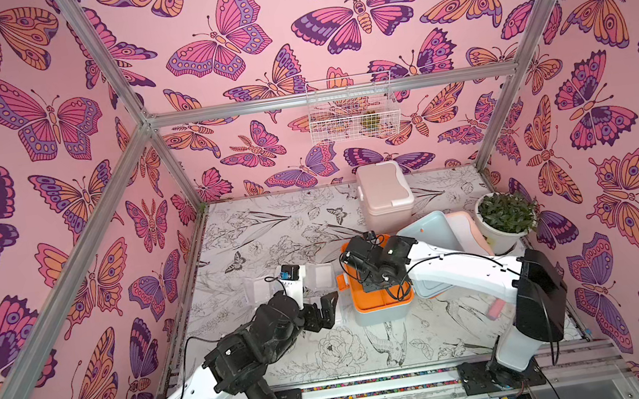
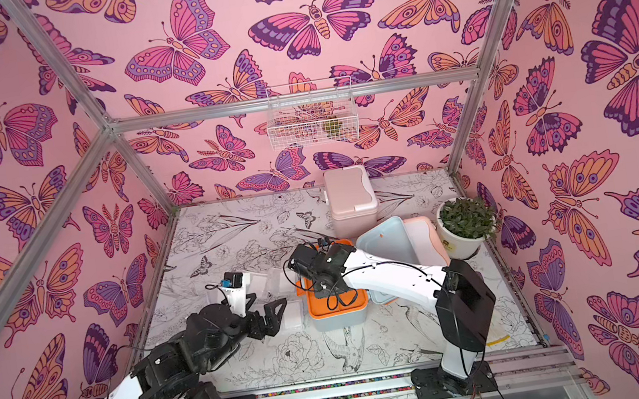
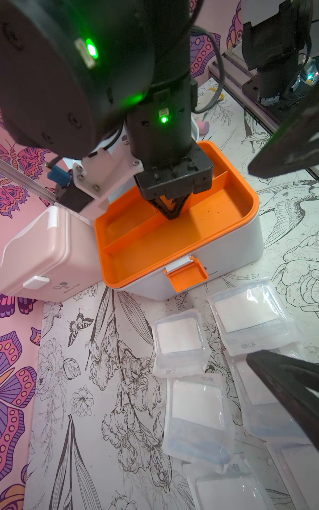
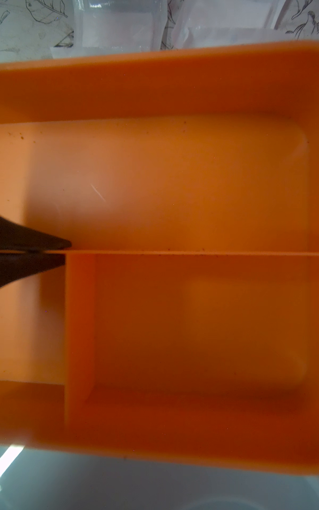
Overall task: Open first aid kits and take out gauze
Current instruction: Place the compartment layer in the first aid kit.
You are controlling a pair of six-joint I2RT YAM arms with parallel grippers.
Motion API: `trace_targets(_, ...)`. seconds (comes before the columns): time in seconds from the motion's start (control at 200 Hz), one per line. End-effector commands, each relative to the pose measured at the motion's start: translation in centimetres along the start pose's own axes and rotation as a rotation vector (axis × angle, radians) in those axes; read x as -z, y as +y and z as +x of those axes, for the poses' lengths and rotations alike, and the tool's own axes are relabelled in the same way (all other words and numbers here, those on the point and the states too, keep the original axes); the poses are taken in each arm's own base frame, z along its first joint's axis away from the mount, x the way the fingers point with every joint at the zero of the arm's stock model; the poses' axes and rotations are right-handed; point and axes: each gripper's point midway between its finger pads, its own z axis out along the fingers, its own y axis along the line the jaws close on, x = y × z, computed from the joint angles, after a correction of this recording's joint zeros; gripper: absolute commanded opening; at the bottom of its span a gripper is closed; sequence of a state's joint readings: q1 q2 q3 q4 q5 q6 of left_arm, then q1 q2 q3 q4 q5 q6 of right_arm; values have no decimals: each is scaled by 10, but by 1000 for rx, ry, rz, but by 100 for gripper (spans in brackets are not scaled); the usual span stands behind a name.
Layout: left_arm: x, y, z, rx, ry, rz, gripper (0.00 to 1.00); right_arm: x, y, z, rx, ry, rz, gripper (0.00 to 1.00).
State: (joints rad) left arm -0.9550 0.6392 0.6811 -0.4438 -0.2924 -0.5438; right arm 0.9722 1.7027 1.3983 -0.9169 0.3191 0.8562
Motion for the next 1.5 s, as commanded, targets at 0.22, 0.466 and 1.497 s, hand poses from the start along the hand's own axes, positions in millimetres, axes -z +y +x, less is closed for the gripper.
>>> trace_targets(0.22,-3,6,5,18,-2,-12,100,-7,-7,10,10,34,40,0)
trace_targets(0.466,-9,8,11,27,25,-20,100,-17,-16,18,-28,49,25,7)
trace_targets(1.497,-92,-40,37,378,419,312,100,102,-194,-43,-268,-308,-17,99)
